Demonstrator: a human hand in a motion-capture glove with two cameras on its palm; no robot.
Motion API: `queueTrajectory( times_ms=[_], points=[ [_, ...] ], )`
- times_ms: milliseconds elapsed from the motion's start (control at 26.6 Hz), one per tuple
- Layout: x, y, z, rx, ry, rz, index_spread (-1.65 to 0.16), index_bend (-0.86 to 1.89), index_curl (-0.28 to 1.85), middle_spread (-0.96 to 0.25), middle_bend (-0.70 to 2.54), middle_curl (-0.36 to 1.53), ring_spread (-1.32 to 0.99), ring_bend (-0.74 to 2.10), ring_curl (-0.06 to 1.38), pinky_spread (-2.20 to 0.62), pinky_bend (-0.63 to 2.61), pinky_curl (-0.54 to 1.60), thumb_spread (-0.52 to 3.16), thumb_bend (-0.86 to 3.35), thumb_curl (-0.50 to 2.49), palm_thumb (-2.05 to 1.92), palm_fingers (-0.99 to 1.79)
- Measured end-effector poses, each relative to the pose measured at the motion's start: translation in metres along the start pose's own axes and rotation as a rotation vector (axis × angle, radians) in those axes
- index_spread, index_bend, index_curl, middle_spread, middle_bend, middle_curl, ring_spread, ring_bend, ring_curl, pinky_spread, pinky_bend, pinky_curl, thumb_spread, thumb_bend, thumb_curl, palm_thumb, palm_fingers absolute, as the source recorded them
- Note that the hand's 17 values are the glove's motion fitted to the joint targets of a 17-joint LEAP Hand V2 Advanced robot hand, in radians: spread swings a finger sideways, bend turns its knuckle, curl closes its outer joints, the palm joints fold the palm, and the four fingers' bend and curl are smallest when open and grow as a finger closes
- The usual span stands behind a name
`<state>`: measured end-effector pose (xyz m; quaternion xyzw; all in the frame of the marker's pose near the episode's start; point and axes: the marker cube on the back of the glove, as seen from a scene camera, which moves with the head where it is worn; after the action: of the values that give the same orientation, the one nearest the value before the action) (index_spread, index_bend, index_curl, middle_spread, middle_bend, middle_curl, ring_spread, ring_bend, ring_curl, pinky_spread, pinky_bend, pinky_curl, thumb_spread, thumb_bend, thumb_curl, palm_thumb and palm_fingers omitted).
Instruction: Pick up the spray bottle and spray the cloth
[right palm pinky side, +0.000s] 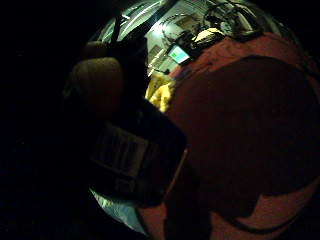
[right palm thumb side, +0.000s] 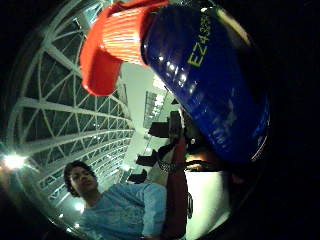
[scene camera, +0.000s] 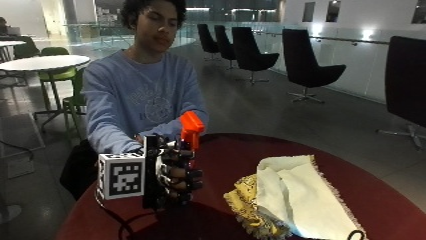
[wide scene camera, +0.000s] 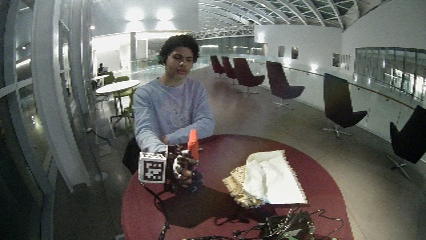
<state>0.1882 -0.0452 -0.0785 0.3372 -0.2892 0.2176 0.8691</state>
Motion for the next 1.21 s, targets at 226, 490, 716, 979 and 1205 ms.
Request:
queueTrajectory(
  times_ms=[226, 490, 716, 979, 1205],
  points=[
    [-0.025, -0.007, 0.022, -0.145, -0.117, 0.023, -0.38, 0.02, 0.15, -0.05, 0.33, 0.42, -0.01, 0.64, 0.4, 0.26, 0.32, 0.36, 1.08, -0.02, 0.42, 0.74, 0.84],
    [-0.041, -0.015, 0.052, -0.318, -0.106, 0.087, -0.38, 0.04, 0.13, -0.05, 0.35, 0.43, -0.01, 0.66, 0.41, 0.24, 0.36, 0.37, 1.12, -0.02, 0.43, 0.72, 0.91],
    [-0.048, -0.023, 0.07, -0.406, -0.097, 0.2, -0.37, 0.04, 0.13, -0.04, 0.35, 0.43, -0.01, 0.67, 0.41, 0.22, 0.38, 0.38, 1.13, -0.02, 0.44, 0.71, 0.94],
    [-0.047, -0.024, 0.078, -0.494, -0.024, 0.323, -0.37, 0.04, 0.12, -0.03, 0.36, 0.44, 0.01, 0.67, 0.41, 0.22, 0.39, 0.38, 1.15, -0.01, 0.45, 0.71, 0.93],
    [-0.042, -0.026, 0.082, -0.501, -0.001, 0.393, -0.36, 0.04, 0.11, -0.03, 0.37, 0.44, 0.02, 0.67, 0.41, 0.23, 0.39, 0.38, 1.16, -0.02, 0.46, 0.71, 0.92]
  ],
)
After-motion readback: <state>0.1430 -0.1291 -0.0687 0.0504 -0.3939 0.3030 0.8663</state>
